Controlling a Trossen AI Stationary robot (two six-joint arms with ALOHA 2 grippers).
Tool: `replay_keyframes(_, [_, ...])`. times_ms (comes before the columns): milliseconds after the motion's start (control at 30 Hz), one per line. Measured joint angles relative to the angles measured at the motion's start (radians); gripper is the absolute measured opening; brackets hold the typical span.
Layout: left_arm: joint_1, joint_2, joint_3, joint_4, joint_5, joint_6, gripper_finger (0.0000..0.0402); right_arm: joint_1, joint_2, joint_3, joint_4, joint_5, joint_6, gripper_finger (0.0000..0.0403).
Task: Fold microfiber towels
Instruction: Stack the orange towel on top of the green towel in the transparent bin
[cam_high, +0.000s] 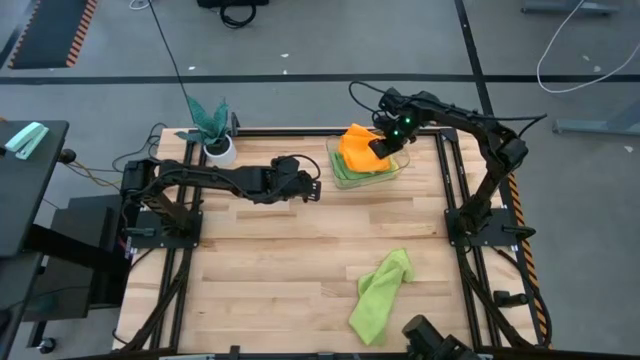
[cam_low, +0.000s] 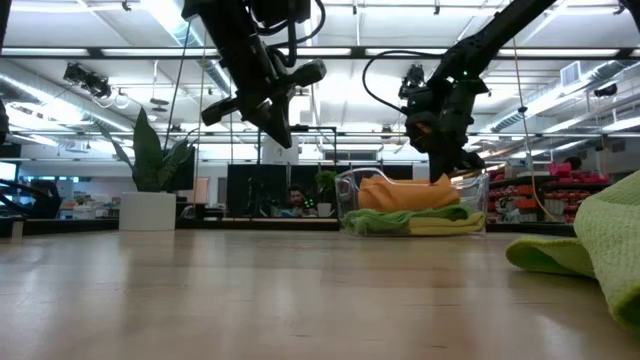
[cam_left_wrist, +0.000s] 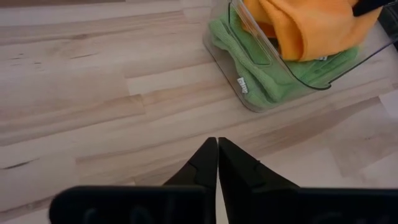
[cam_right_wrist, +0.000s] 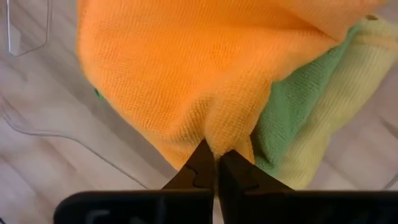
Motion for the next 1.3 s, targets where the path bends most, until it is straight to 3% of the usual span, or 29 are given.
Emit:
replay_keyframes(433, [0.034,0.0,0.0,0.012,-0.001,0.033,0.0014,-0.007,0.0,0.018,-0.015,0.032,-0.048,0.0103])
replay_keyframes(633, [0.084,0.0,0.0,0.019,0.032,0.081,0.0031,-0.011,0.0,0.121,-0.049,0.047,-0.073,0.0136])
replay_keyframes(767, [0.131,0.0,-0.001,0.105,0.04,0.17,0.0022,-0.008,0.0,0.204,-0.036,0.137,-0.101,0.0141])
replay_keyframes(833, [0.177,0.0,-0.001,0.207,0.095,0.276,0.0013,-0.009,0.0,0.237,-0.027,0.163,-0.128,0.0141])
replay_keyframes(967, [0.294,0.013,0.0,0.409,0.3,0.42,0.0006,-0.011,0.0,0.287,-0.024,0.166,-0.15,0.0138])
replay_keyframes(1100, [0.41,0.026,0.001,0.489,0.427,0.435,0.0021,-0.011,0.0,0.313,-0.028,0.165,-0.16,0.0139])
replay_keyframes(1167, [0.462,0.041,0.005,0.503,0.541,0.442,0.0033,-0.012,0.0,0.317,-0.028,0.162,-0.16,0.0139])
replay_keyframes(1300, [0.493,0.138,0.096,0.487,0.686,0.497,0.0046,-0.007,0.0,0.317,-0.031,0.156,-0.149,0.0138])
